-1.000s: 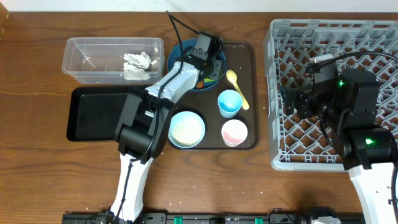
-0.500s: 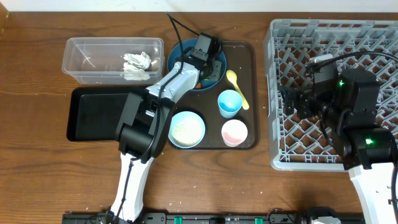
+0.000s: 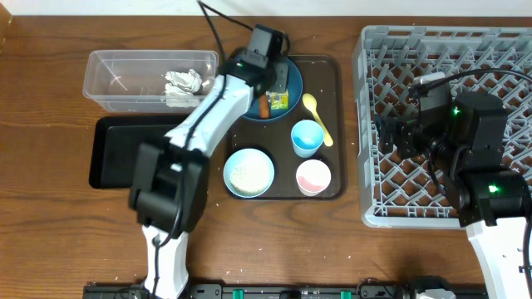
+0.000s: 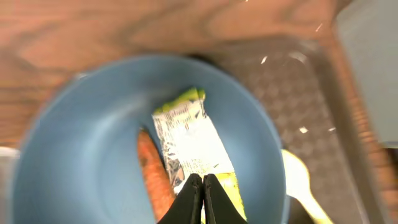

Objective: Sort waste into correct bins and load items into the dishwasher rack
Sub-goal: 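Move the left gripper to the plate and grasp the orange carrot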

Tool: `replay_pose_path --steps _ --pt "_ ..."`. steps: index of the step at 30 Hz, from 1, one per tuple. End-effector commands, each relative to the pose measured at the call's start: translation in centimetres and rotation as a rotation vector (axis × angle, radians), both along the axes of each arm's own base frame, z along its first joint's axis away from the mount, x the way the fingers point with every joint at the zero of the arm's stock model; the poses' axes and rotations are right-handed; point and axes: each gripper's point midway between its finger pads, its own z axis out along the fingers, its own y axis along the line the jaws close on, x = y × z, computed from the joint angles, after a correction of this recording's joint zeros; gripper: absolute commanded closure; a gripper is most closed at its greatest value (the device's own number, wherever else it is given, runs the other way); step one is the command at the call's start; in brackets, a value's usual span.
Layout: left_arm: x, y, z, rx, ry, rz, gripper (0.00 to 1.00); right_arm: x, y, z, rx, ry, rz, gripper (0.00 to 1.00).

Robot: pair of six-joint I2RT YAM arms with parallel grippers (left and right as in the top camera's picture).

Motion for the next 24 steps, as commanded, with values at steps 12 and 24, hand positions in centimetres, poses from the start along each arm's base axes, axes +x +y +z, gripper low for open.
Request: replay_pose_path --steps 12,24 --pt "-1.9 3.2 -2.0 0.058 0.141 0.104 0.59 0.1 -0.1 0.9 0.006 -0.02 0.001 0.04" --pt "-2.7 3.5 -6.7 0.103 0.24 0.105 0.6 0.1 -0.1 0.9 0.006 -0.02 0.001 0.04"
